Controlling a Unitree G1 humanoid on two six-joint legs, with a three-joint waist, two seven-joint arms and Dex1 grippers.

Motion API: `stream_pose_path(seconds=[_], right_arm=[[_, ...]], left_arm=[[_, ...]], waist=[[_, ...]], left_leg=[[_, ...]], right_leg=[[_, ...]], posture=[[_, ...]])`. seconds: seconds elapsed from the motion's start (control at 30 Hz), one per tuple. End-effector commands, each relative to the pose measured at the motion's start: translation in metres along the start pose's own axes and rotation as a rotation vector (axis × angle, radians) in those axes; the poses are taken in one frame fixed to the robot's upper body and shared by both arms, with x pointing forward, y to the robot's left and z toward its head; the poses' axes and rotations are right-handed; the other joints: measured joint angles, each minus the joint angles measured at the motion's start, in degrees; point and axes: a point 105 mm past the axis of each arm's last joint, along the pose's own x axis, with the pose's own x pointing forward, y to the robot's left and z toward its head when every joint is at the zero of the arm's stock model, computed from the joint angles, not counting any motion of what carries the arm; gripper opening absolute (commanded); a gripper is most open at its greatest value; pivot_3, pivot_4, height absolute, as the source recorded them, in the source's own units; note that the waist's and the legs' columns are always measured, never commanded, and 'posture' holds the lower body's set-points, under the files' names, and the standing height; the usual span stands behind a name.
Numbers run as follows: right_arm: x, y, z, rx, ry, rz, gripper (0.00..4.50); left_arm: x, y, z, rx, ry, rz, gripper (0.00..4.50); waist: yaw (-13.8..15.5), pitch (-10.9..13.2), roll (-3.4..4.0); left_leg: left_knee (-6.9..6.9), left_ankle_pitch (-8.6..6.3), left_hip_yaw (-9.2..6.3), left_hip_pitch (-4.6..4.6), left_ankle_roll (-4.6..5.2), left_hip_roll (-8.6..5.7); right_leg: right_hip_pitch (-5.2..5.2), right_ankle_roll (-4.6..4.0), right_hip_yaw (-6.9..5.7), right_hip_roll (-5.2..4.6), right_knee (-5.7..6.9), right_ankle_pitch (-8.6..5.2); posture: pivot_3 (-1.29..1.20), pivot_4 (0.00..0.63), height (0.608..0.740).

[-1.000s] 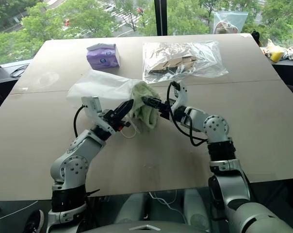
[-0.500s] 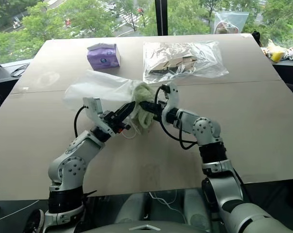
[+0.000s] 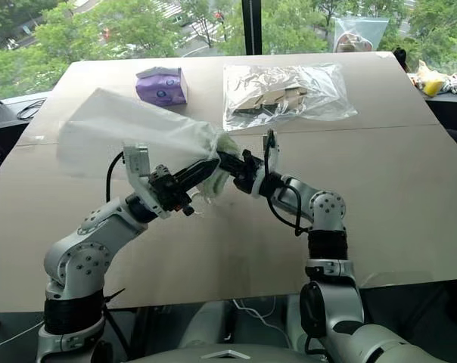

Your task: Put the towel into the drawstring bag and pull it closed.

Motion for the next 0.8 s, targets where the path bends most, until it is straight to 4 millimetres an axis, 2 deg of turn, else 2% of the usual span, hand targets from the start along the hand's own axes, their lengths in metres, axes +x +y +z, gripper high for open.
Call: stream_pose_path(seconds=[0.03,0.2,0.3,0.53,0.67,0.73,0.8], right_arm=[[0.021,0.035,-0.014,0.063,0.028,0.166,0.03],[0.030,0.034,-0.013,0.104,-0.002,0.149,0.03],[0.038,0.036,-0.001,0.164,-0.089,0.135,0.03],[0.048,0.045,0.009,0.228,-0.155,0.095,0.03],[0.046,0.031,0.041,0.274,-0.396,-0.050,0.03],[0.038,0.024,0.053,0.261,-0.486,-0.099,0.03],[0.034,0.021,0.057,0.229,-0.510,-0.127,0.03]], left_arm=[[0.004,-0.019,-0.001,0.002,0.022,-0.107,0.00],[0.007,-0.030,-0.005,-0.019,0.035,-0.163,0.00],[0.009,-0.036,-0.007,-0.040,0.032,-0.181,0.00],[0.015,-0.039,-0.006,-0.039,0.017,-0.179,0.00],[0.021,-0.029,-0.003,-0.001,-0.007,-0.130,0.00],[0.025,-0.010,0.001,0.084,-0.025,-0.021,0.00],[0.026,0.013,0.005,0.167,-0.043,0.096,0.00]], waist=[[-0.03,0.00,0.00],[0.00,0.01,0.00],[0.03,0.01,0.00],[-0.07,0.02,-0.01],[0.17,0.03,0.00],[0.24,0.04,-0.01],[0.15,0.04,-0.01]], left_leg=[[0.00,0.00,0.00,0.00,0.00,0.00],[-0.01,0.00,0.00,-0.02,0.00,0.00],[-0.02,0.00,0.00,-0.02,0.00,0.00],[-0.02,0.00,0.00,-0.02,0.00,0.00],[-0.04,0.00,0.00,-0.02,0.00,0.00],[-0.03,0.00,-0.01,-0.05,0.00,-0.01],[-0.03,0.00,0.02,-0.04,0.00,-0.02]], right_leg=[[0.00,0.00,0.00,0.00,0.00,0.00],[0.00,0.00,0.00,0.01,-0.02,0.00],[0.00,0.00,0.00,0.00,-0.04,0.00],[-0.01,0.00,0.01,0.00,-0.05,0.00],[-0.01,0.00,0.00,0.00,-0.05,0.00],[0.00,0.01,0.01,0.00,-0.06,0.00],[0.00,0.01,0.04,0.01,-0.10,0.00]], posture=[[0.00,0.150,0.740],[0.00,0.150,0.740],[0.00,0.150,0.740],[0.00,0.150,0.740],[0.00,0.150,0.740],[0.00,0.150,0.740],[0.00,0.150,0.740]])
